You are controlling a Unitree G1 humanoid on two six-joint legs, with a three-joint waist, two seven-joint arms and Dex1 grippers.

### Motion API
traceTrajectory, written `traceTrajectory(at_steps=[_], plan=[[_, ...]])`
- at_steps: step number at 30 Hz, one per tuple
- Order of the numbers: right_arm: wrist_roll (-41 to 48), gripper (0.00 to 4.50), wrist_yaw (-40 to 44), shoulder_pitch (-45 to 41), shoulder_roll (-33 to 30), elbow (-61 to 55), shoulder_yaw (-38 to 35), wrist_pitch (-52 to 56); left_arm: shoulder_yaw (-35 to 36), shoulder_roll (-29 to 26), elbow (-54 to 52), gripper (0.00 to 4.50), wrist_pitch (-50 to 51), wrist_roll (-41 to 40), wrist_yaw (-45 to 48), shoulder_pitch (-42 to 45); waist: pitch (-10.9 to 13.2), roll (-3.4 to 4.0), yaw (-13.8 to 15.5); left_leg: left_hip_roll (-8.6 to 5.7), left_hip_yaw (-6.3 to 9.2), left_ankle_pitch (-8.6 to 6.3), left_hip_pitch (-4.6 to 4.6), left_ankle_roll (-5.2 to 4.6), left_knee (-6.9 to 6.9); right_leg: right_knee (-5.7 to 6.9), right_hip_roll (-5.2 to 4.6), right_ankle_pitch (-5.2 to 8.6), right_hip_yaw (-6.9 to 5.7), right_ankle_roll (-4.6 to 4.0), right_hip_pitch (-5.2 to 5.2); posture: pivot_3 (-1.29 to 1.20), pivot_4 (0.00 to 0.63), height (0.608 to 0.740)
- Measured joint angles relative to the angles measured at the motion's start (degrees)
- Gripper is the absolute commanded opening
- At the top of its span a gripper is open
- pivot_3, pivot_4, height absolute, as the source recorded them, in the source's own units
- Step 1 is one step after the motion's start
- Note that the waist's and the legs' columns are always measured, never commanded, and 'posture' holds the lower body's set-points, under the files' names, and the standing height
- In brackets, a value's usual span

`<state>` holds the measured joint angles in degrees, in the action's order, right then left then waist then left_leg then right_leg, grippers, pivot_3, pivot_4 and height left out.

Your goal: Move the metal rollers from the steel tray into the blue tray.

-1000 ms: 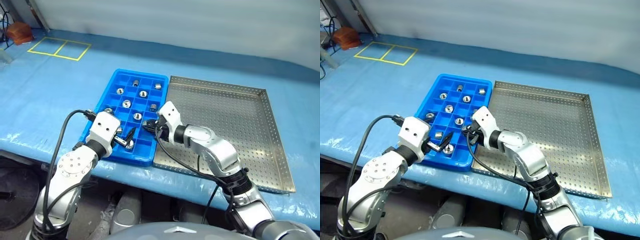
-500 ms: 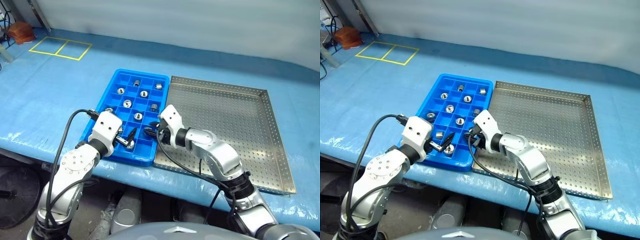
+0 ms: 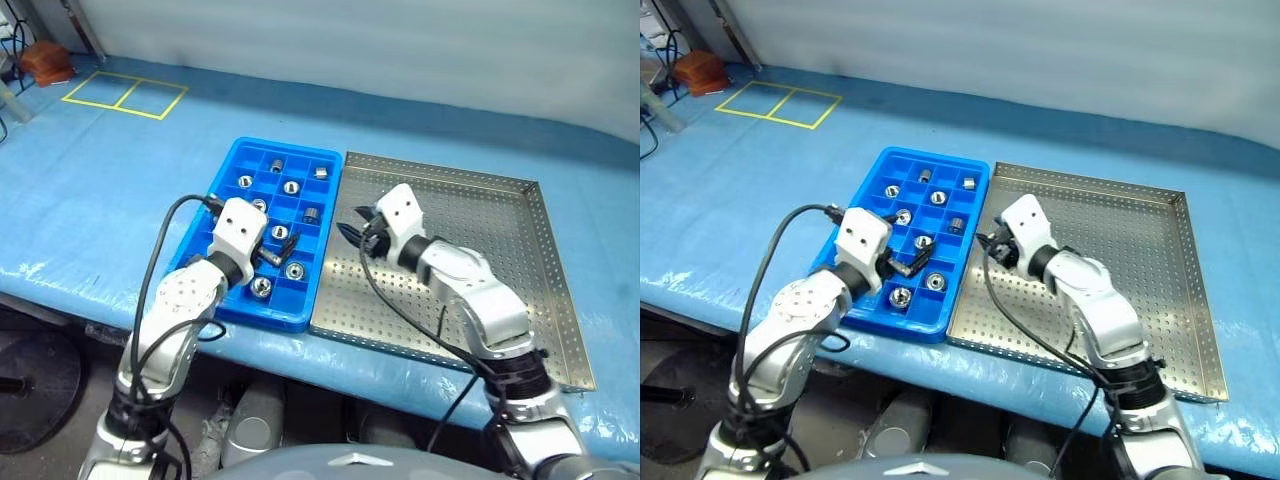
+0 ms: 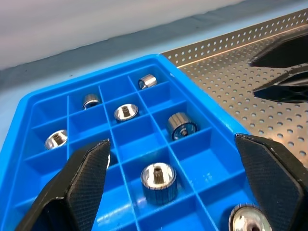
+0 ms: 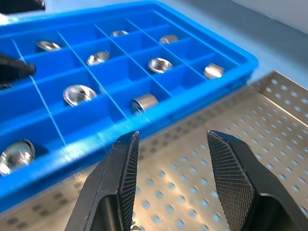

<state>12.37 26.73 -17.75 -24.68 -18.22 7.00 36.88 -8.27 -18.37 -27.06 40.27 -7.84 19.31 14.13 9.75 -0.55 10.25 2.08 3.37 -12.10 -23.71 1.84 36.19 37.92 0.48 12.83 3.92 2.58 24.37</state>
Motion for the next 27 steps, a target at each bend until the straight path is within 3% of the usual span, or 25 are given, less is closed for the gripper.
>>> traceTrajectory(at_steps=[2, 9, 27], plan=[[0.05, 2.37, 0.75, 0.61, -1.1, 0.12, -1.39, -0.1, -0.35, 0.26, 2.76, 4.5, -1.32, -0.17, 1.6, 1.37, 0.0, -0.01, -1.0, 0.02, -0.02, 0.0, 0.0, 0.0, -0.03, -0.01, 0.02, -0.01, 0.03, -0.01, 0.01, 0.28, 0.15, 0.74], [0.41, 4.47, 4.08, 4.41, -5.46, -0.37, -2.94, -0.18, -0.42, 0.77, 10.75, 4.5, -5.39, -3.22, 8.54, 4.58, 0.01, -0.02, -3.14, 0.01, -0.01, 0.0, 0.0, -0.01, -0.02, 0.01, 0.01, 0.0, 0.03, -0.02, 0.0, 0.24, 0.15, 0.74], [1.26, 4.47, 4.07, 6.67, -6.04, -2.71, -4.15, -0.52, -1.5, 1.96, 13.73, 4.5, -9.64, -3.45, 10.46, 6.0, 0.02, -0.03, -5.95, 0.01, 0.0, 0.0, 0.05, -0.01, 0.1, 0.07, 0.02, -0.04, 0.03, 0.01, -0.07, 0.21, 0.15, 0.74]])
